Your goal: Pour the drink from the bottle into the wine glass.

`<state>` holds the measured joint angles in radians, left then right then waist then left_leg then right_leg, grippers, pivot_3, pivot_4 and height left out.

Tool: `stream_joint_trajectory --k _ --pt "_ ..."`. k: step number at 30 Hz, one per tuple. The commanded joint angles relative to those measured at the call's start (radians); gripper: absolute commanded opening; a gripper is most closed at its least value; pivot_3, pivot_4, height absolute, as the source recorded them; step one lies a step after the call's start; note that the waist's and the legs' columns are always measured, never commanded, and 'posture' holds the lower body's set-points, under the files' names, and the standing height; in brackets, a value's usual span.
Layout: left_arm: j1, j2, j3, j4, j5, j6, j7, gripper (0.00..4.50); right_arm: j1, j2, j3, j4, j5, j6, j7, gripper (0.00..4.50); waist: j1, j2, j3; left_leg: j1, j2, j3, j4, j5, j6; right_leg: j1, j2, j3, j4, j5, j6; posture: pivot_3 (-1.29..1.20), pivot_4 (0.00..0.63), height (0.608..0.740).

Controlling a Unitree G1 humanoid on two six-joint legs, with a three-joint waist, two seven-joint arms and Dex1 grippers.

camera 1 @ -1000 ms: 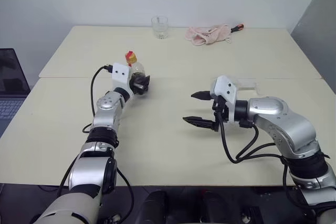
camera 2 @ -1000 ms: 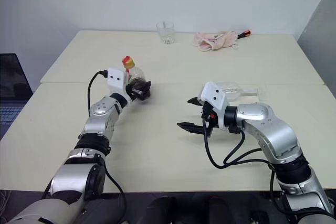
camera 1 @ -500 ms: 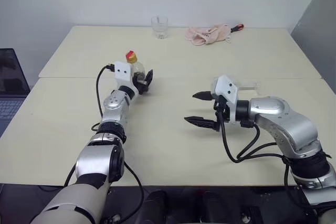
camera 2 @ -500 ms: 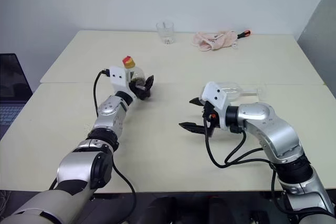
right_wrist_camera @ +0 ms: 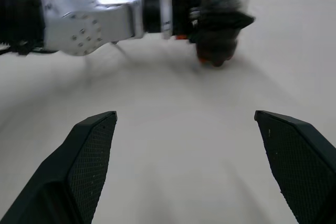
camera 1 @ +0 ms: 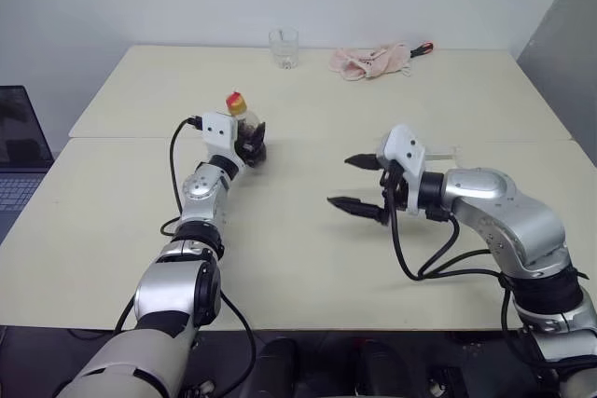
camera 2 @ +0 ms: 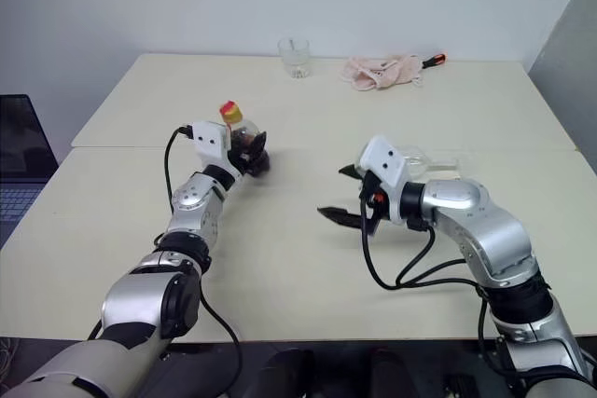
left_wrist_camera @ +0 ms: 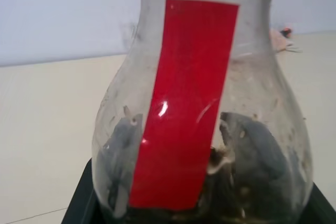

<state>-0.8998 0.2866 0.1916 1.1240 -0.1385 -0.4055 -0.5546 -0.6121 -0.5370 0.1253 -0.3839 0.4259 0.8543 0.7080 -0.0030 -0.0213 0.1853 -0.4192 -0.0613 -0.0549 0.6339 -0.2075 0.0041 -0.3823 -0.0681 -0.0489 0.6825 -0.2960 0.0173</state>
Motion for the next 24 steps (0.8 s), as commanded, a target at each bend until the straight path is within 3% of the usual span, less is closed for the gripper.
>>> stream_joint_trajectory --k 1,4,7,17,24 --pt "0.113 0.012 -0.115 -0.391 -0.085 0.258 -0.265 2.05 -0.025 0.010 -0.147 -0.049 0.069 0.110 -0.084 4.50 -0.002 0.000 0.000 0.000 0.000 0.000 0.000 0.000 0.000 0.000 0.000 0.000 0.000 0.000 0.000 0.00 0.150 0.740" --pt "0.226 0.056 -0.204 -0.715 -0.164 0.490 -0.412 2.01 -0.018 0.038 -0.218 -0.132 0.182 0.211 -0.114 4.50 -0.002 0.000 0.000 -0.002 0.000 0.000 0.000 0.000 0.000 -0.002 0.000 0.002 -0.001 0.000 0.000 0.00 0.150 0.740" --pt "0.256 0.085 -0.234 -0.839 -0.192 0.561 -0.480 1.99 -0.023 0.070 -0.234 -0.199 0.247 0.286 -0.158 4.50 -0.004 0.000 0.000 -0.003 0.001 0.000 0.001 0.000 0.000 -0.003 0.000 0.003 0.001 0.000 -0.001 0.00 0.150 0.740" --pt "0.192 0.084 -0.303 -0.809 -0.179 0.598 -0.619 1.95 -0.038 0.223 -0.199 -0.319 0.270 0.417 -0.408 4.50 -0.007 0.000 0.000 -0.003 0.001 0.000 0.001 0.000 0.001 -0.004 0.003 0.005 0.001 0.001 -0.002 0.00 0.150 0.740" --pt "0.197 0.070 -0.335 -0.780 -0.098 0.518 -0.571 1.91 -0.052 0.286 -0.185 -0.318 0.221 0.434 -0.550 4.50 -0.007 0.000 0.000 -0.003 0.001 0.000 0.001 0.000 0.001 -0.004 0.003 0.006 0.002 0.001 -0.002 0.00 0.150 0.740"
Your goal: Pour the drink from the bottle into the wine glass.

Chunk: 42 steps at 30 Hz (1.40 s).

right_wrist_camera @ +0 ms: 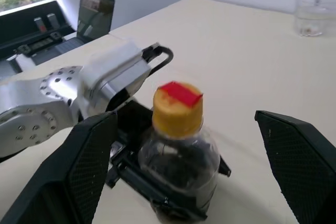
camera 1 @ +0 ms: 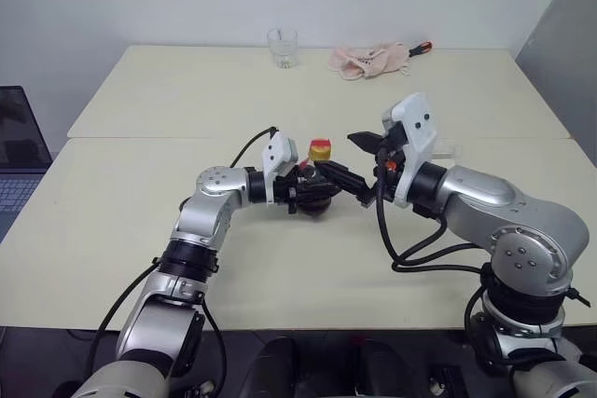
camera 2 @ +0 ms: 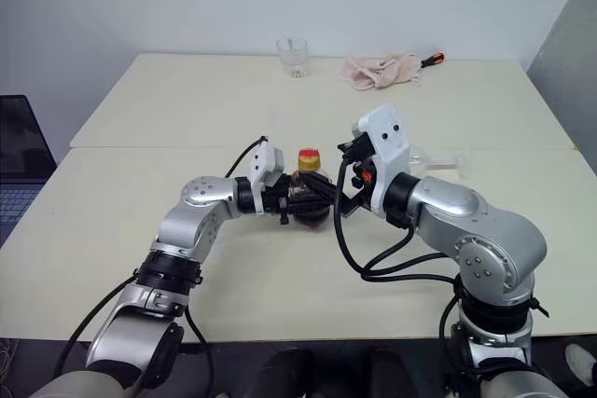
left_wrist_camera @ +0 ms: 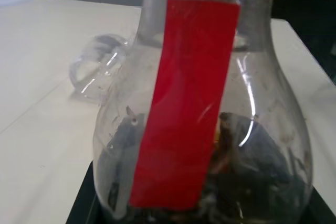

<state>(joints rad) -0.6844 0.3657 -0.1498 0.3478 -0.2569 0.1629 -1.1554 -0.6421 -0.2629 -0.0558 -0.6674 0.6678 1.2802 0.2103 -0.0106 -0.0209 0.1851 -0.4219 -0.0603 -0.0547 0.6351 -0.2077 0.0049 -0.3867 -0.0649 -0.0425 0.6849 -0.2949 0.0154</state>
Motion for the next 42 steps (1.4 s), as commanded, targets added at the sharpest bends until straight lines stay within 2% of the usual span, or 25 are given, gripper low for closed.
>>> stream_joint_trajectory --k 1,8,12,17,28,40,42 --pt "-0.022 -0.015 0.009 0.004 0.027 -0.061 0.045 1.90 -0.022 0.020 -0.001 -0.041 -0.030 0.019 -0.076 4.50 0.000 0.000 0.000 0.000 0.000 0.000 0.000 0.000 0.000 0.000 0.000 0.000 0.000 0.000 0.000 0.00 0.150 0.740" --pt "-0.055 -0.053 0.024 0.088 0.062 -0.136 0.132 1.85 -0.017 0.147 0.004 -0.135 -0.118 0.140 -0.275 4.50 0.000 0.000 0.000 0.000 0.000 0.001 0.000 0.000 0.000 -0.002 0.000 0.002 0.002 0.000 0.000 0.00 0.150 0.740" --pt "-0.089 -0.086 0.021 0.136 0.062 -0.167 0.146 1.82 -0.012 0.235 0.029 -0.184 -0.155 0.182 -0.334 4.50 -0.001 0.000 0.000 0.000 0.000 0.001 0.000 0.000 0.000 -0.003 0.001 0.002 0.003 0.000 0.000 0.00 0.150 0.740" --pt "-0.123 -0.123 0.011 0.192 0.068 -0.201 0.141 1.82 -0.031 0.281 0.053 -0.166 -0.223 0.181 -0.382 4.50 -0.001 0.000 0.000 0.000 0.000 0.001 0.000 0.000 0.000 -0.003 0.001 0.003 0.003 0.000 0.000 0.00 0.150 0.740" --pt "-0.162 -0.156 0.013 0.259 0.074 -0.238 0.116 1.71 -0.031 0.327 0.083 -0.141 -0.327 0.158 -0.401 4.50 -0.017 0.000 0.000 0.000 0.000 0.001 0.000 0.000 0.000 -0.004 0.003 0.004 0.004 0.000 0.000 0.00 0.150 0.740" --pt "-0.140 -0.154 0.016 0.214 0.069 -0.222 0.123 1.66 -0.045 0.374 0.079 -0.064 -0.387 0.103 -0.382 4.50 -0.018 0.000 0.000 0.000 0.001 0.000 0.000 0.000 0.000 -0.004 0.004 0.005 0.004 0.000 0.000 0.00 0.150 0.740" --pt "-0.135 -0.152 0.017 0.207 0.069 -0.220 0.126 1.65 -0.044 0.375 0.079 -0.060 -0.392 0.097 -0.377 3.90 -0.018 0.000 0.000 0.000 0.001 0.000 0.000 0.000 0.000 -0.004 0.004 0.005 0.004 0.000 0.000 0.00 0.150 0.740"
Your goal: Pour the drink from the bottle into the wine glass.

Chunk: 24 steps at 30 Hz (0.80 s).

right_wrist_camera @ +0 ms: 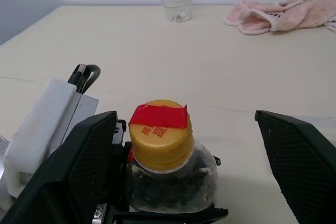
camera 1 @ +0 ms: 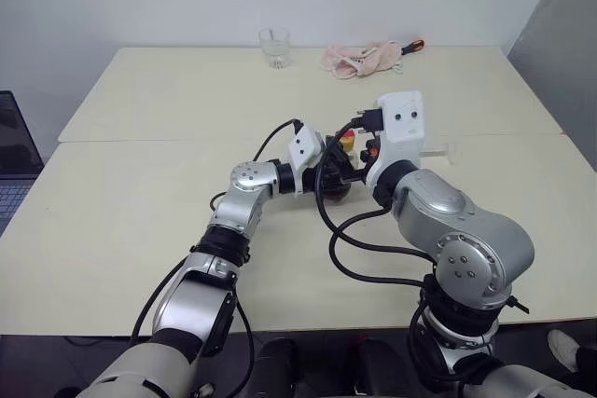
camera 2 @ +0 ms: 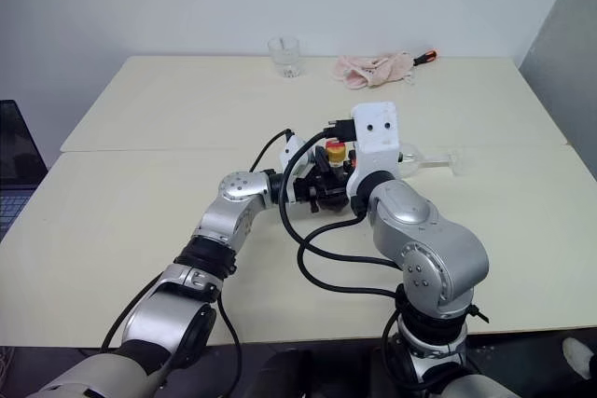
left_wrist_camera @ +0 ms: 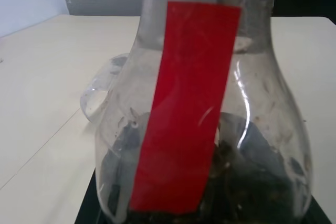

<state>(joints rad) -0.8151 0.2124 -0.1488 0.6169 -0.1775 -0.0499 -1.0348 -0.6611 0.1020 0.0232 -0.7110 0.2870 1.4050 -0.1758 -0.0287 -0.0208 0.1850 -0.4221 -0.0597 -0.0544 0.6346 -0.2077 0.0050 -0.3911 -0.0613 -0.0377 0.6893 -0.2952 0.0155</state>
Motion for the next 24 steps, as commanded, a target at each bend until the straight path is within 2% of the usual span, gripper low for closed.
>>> stream_joint_trajectory --k 1,8,11,13,16,19,24 --pt "-0.002 0.002 0.016 -0.065 -0.011 -0.006 0.006 1.63 -0.026 0.010 0.000 -0.015 -0.013 -0.030 0.010 3.58 0.000 0.000 0.000 0.000 0.000 0.000 0.000 0.000 0.000 0.000 0.000 0.000 0.000 0.000 0.000 0.00 0.150 0.740" --pt "0.009 0.008 0.018 -0.078 -0.010 0.001 0.010 1.60 -0.033 -0.007 0.006 -0.010 -0.019 -0.042 0.029 1.25 0.000 0.000 0.000 0.000 0.000 0.000 0.000 0.000 0.000 0.000 0.000 0.000 0.000 0.000 0.000 0.00 0.150 0.740" --pt "0.015 0.009 0.016 -0.084 -0.010 0.005 0.011 1.51 -0.038 -0.029 0.005 -0.006 -0.015 -0.051 0.050 1.25 0.000 0.000 0.000 0.000 0.000 0.000 0.000 0.000 0.000 0.000 0.000 0.000 0.000 0.000 0.000 0.00 0.150 0.740" --pt "0.022 0.010 0.014 -0.101 -0.013 0.015 0.011 1.47 -0.049 -0.089 -0.008 0.016 0.014 -0.092 0.128 1.25 0.000 0.000 0.000 0.000 0.000 0.000 0.000 0.000 0.000 0.000 0.000 0.000 0.000 0.000 0.000 0.00 0.150 0.740" --pt "0.035 0.010 0.013 -0.133 -0.019 0.038 0.014 1.41 -0.058 -0.269 -0.018 0.108 0.129 -0.247 0.435 1.25 0.001 0.000 0.000 0.000 0.000 0.000 0.000 -0.002 0.003 0.000 0.001 -0.001 -0.001 0.000 0.000 0.00 0.150 0.740" --pt "0.047 0.009 0.009 -0.157 -0.021 0.054 0.012 1.38 -0.060 -0.412 0.012 0.270 0.158 -0.424 0.676 1.25 0.000 0.000 0.000 0.000 0.000 0.000 0.000 -0.002 0.004 0.001 0.004 -0.001 -0.002 0.000 0.000 0.00 0.150 0.740" --pt "0.077 0.010 0.003 -0.223 -0.029 0.091 0.010 1.33 -0.175 -0.527 0.098 0.664 0.142 -0.766 1.098 1.25 -0.007 0.000 0.000 0.002 0.002 0.001 0.000 -0.003 0.004 0.002 0.005 0.001 -0.001 0.000 0.000 0.00 0.150 0.740"
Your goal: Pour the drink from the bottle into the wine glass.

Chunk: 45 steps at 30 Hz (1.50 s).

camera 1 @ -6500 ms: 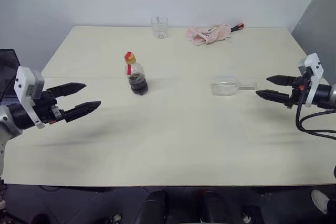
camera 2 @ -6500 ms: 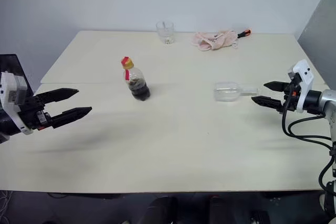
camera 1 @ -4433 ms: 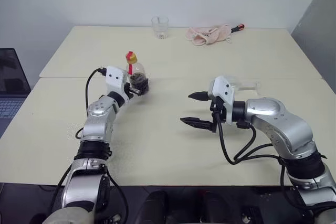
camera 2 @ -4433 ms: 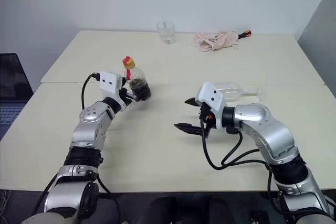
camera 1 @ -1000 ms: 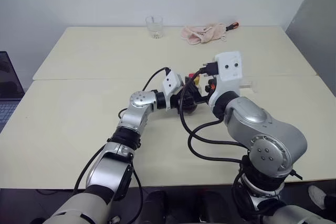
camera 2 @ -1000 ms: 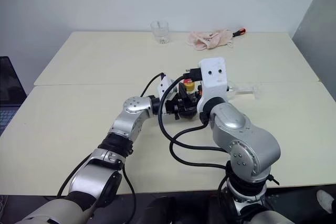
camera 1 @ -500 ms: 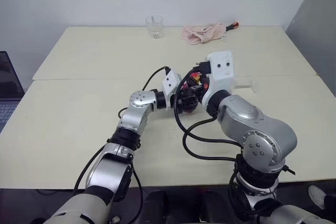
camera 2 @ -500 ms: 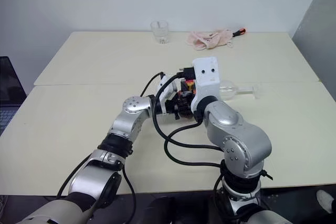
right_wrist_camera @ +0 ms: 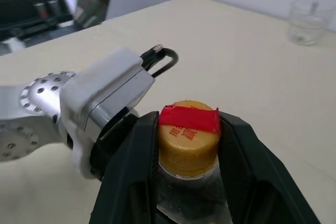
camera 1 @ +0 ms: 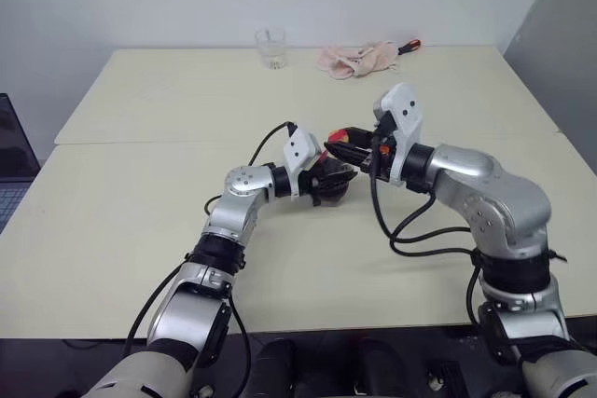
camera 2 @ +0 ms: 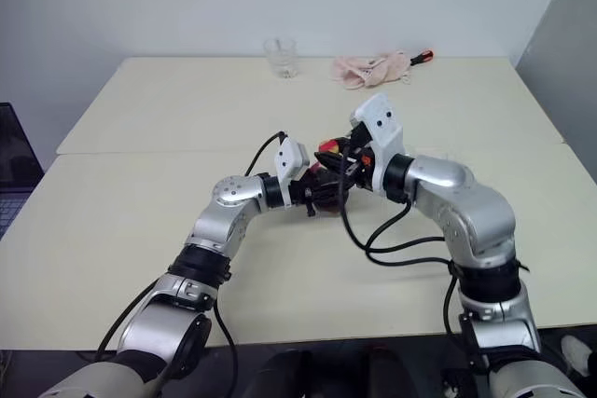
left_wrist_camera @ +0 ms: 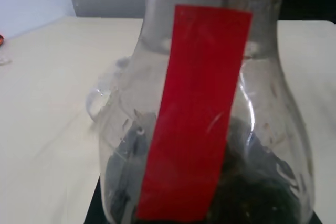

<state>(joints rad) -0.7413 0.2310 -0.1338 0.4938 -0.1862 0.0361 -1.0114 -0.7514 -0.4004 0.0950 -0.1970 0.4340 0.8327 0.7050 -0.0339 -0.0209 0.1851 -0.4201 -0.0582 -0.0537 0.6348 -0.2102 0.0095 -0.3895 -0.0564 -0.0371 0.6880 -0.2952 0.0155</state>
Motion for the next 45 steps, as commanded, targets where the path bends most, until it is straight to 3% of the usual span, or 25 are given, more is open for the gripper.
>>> stream_joint_trajectory --k 1,6,13,22,23,28,34,40,45 --pt "0.010 -0.009 -0.013 -0.114 -0.021 0.013 -0.011 1.32 -0.105 -0.034 0.037 0.200 0.003 -0.226 0.286 1.25 -0.002 0.000 0.000 0.000 0.000 0.000 0.000 0.000 0.000 0.000 0.000 0.001 0.000 0.000 0.000 0.00 0.150 0.740" --pt "0.041 -0.008 -0.006 -0.174 -0.025 0.050 0.007 1.29 -0.188 -0.030 0.046 0.362 -0.033 -0.334 0.378 1.25 0.002 0.000 0.000 0.000 0.003 0.000 0.000 0.001 -0.001 0.000 0.000 0.000 -0.001 0.000 0.000 0.00 0.150 0.740" --pt "0.053 -0.002 -0.001 -0.191 -0.026 0.067 0.017 1.29 -0.161 -0.056 -0.010 0.271 0.000 -0.235 0.325 1.25 0.009 0.000 0.000 -0.001 0.002 -0.001 0.003 0.002 -0.004 0.000 -0.002 0.000 -0.001 0.000 0.000 0.00 0.150 0.740" --pt "0.017 -0.019 -0.008 -0.127 -0.020 0.040 0.015 1.28 -0.051 -0.098 -0.093 -0.138 0.104 0.005 0.133 4.42 0.021 0.000 0.000 -0.005 0.001 -0.003 0.007 0.002 -0.004 0.000 -0.003 -0.001 0.000 0.000 0.000 0.00 0.150 0.740" --pt "0.013 -0.021 -0.008 -0.117 -0.019 0.035 0.014 1.28 -0.044 -0.095 -0.106 -0.181 0.106 0.029 0.090 4.50 0.021 0.000 0.000 -0.005 0.001 -0.003 0.008 0.002 -0.004 0.000 -0.003 -0.001 0.000 0.000 0.000 0.00 0.150 0.740" --pt "-0.032 -0.044 -0.004 -0.013 0.009 -0.014 0.055 1.28 0.025 -0.089 -0.097 -0.413 0.062 0.213 -0.159 4.50 0.030 0.000 0.000 -0.005 0.000 -0.003 0.008 0.001 -0.002 0.000 -0.004 -0.001 0.000 0.000 0.000 0.00 0.150 0.740" --pt "-0.076 -0.062 0.004 0.068 0.013 -0.064 0.070 1.28 0.057 0.087 -0.096 -0.572 -0.032 0.439 -0.494 4.50 0.030 0.000 0.000 -0.005 0.000 -0.003 0.007 0.001 -0.002 -0.001 -0.004 0.000 0.002 0.000 0.000 0.00 0.150 0.740" --pt "-0.088 -0.067 0.003 0.095 0.012 -0.086 0.061 1.28 0.073 0.248 -0.078 -0.647 -0.106 0.543 -0.673 4.50 0.029 0.000 0.000 -0.005 -0.001 -0.003 0.007 0.002 -0.004 -0.002 -0.004 0.000 0.002 0.000 0.000 0.00 0.150 0.740" --pt "-0.093 -0.066 0.003 0.112 0.014 -0.098 0.055 1.28 0.104 0.315 -0.070 -0.656 -0.149 0.599 -0.739 4.50 0.028 0.000 0.000 -0.005 -0.001 -0.004 0.007 0.002 -0.004 -0.002 -0.004 0.000 0.002 0.000 0.000 0.00 0.150 0.740"
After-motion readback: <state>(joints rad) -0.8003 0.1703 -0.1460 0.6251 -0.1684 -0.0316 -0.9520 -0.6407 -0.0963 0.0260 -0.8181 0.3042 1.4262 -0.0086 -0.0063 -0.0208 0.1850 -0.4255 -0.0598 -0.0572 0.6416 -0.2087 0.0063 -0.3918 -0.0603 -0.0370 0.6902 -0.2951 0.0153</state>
